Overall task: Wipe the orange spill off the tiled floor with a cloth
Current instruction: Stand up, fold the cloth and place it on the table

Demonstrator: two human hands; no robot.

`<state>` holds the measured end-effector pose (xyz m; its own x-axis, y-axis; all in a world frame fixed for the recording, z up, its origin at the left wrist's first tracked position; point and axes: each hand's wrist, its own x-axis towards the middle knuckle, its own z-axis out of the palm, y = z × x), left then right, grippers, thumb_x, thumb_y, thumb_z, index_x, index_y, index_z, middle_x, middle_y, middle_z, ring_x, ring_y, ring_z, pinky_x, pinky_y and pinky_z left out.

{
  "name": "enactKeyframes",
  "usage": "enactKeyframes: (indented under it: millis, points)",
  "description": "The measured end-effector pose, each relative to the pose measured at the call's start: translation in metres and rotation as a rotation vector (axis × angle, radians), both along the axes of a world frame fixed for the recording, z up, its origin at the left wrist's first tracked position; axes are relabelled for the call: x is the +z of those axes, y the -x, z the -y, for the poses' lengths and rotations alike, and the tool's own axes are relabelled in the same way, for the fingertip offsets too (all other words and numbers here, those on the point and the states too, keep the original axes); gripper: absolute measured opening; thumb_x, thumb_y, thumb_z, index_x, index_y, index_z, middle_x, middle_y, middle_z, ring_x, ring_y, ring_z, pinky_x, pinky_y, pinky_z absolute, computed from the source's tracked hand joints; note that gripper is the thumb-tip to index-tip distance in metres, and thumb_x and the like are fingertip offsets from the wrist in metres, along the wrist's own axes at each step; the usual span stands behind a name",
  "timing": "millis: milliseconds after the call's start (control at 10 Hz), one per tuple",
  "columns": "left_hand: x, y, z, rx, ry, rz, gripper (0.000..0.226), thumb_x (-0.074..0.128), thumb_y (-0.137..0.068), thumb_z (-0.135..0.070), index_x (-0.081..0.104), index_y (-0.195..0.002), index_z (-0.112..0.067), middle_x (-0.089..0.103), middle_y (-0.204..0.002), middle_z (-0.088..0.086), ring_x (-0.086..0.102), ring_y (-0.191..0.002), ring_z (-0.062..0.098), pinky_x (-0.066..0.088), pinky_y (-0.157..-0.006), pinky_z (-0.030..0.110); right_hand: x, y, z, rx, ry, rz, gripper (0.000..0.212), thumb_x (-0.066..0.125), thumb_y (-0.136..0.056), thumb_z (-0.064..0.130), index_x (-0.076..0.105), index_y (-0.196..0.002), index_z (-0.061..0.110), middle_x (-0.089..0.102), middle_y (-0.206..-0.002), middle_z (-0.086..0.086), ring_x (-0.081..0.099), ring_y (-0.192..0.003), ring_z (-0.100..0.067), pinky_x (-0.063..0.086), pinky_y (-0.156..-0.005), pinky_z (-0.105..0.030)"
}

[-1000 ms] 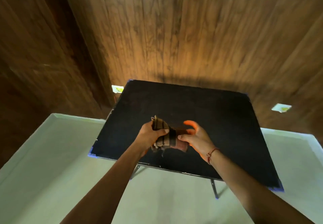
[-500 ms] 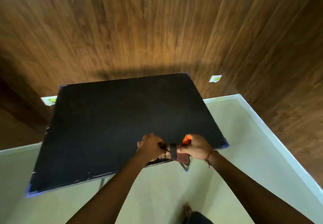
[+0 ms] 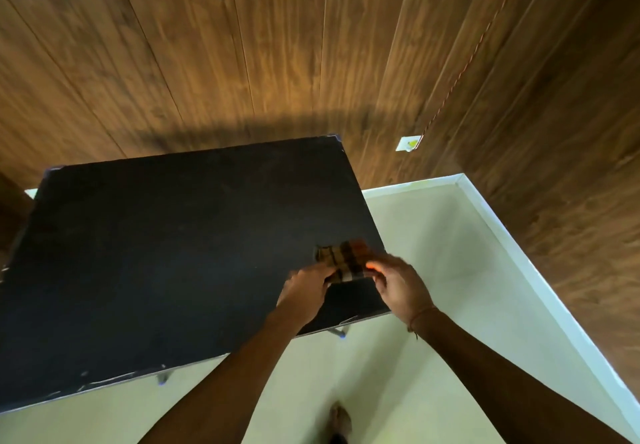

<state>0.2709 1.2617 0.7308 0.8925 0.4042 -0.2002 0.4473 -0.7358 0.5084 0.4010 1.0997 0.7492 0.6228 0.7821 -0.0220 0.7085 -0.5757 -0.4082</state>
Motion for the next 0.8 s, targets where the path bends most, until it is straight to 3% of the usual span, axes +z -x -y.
enactKeyframes:
  millis: [100,200,300,400,500,600,700,800]
  points:
    - [-0.036,0.007,0.017,-0.191,-0.068,-0.266,0.039,0.050,-0.097,-0.018,0.050,-0.134,-0.026,0.056,-0.135,0.004,0.054,-0.121,0.025,0.040,-0.104,0.037,-0.035,-0.006,0.031,0.145,0.352,-0.060,0.040,0.057,-0.093,0.019,0.057,-0.133,0.019,0.063,-0.129,-0.007,0.060,-0.114,-0.026,0.041,-0.104,-0.031]
    - [-0.058,0.013,0.023,-0.125,-0.163,-0.312,0.050,0.051,-0.096,-0.033,0.036,-0.143,-0.024,0.040,-0.149,0.004,0.041,-0.135,0.027,0.034,-0.109,0.039,-0.049,-0.009,0.035,0.159,0.334,-0.049,0.054,0.057,-0.091,0.023,0.043,-0.143,0.020,0.057,-0.135,-0.007,0.056,-0.118,-0.028,0.043,-0.101,-0.034]
    - [-0.064,0.005,0.028,-0.124,-0.189,-0.363,0.064,0.048,-0.095,-0.040,0.019,-0.150,-0.023,0.025,-0.157,0.006,0.026,-0.143,0.029,0.029,-0.112,0.045,-0.053,-0.005,0.016,0.220,0.275,-0.055,0.078,0.064,-0.089,0.026,0.021,-0.153,0.016,0.047,-0.145,-0.006,0.051,-0.126,-0.027,0.042,-0.107,-0.036]
    - [-0.062,-0.008,0.039,-0.136,-0.117,-0.407,0.065,0.049,-0.095,-0.034,0.017,-0.151,-0.024,0.029,-0.155,0.008,0.028,-0.142,0.030,0.030,-0.110,0.046,-0.058,0.002,0.007,0.254,0.378,-0.057,0.081,0.063,-0.090,0.030,0.015,-0.154,0.016,0.031,-0.155,-0.005,0.042,-0.135,-0.025,0.038,-0.111,-0.038]
    - [-0.064,-0.013,0.050,-0.180,-0.110,-0.406,0.065,0.050,-0.096,-0.031,0.017,-0.152,-0.024,0.025,-0.157,0.007,0.026,-0.142,0.030,0.030,-0.111,0.045,-0.062,0.004,0.019,0.266,0.463,-0.013,0.070,0.061,-0.091,0.032,0.026,-0.150,0.018,0.022,-0.159,-0.004,0.037,-0.138,-0.024,0.036,-0.112,-0.037]
    - [-0.057,-0.011,0.054,-0.180,-0.080,-0.391,0.065,0.051,-0.096,-0.032,0.018,-0.151,-0.026,0.025,-0.157,0.004,0.026,-0.142,0.029,0.030,-0.112,0.045,-0.062,0.003,0.036,0.267,0.518,-0.003,0.071,0.057,-0.093,0.030,0.019,-0.152,0.018,0.020,-0.160,-0.004,0.034,-0.140,-0.023,0.034,-0.111,-0.037]
    - [-0.049,-0.001,0.055,-0.115,-0.026,-0.298,0.055,0.050,-0.097,-0.034,0.029,-0.146,-0.024,0.029,-0.155,0.003,0.029,-0.142,0.027,0.032,-0.112,0.046,-0.057,0.002,0.046,0.232,0.458,-0.040,0.077,0.058,-0.093,0.029,0.011,-0.154,0.024,0.013,-0.163,-0.002,0.049,-0.130,-0.025,0.041,-0.104,-0.033]
    - [-0.029,0.027,0.050,0.052,0.110,-0.155,0.045,0.047,-0.099,-0.031,0.040,-0.141,-0.020,0.041,-0.148,0.003,0.041,-0.135,0.025,0.036,-0.110,0.041,-0.044,0.026,0.046,0.089,0.271,-0.179,0.070,0.061,-0.093,0.031,0.024,-0.152,0.023,0.029,-0.158,-0.001,0.052,-0.127,-0.022,0.040,-0.104,-0.027]
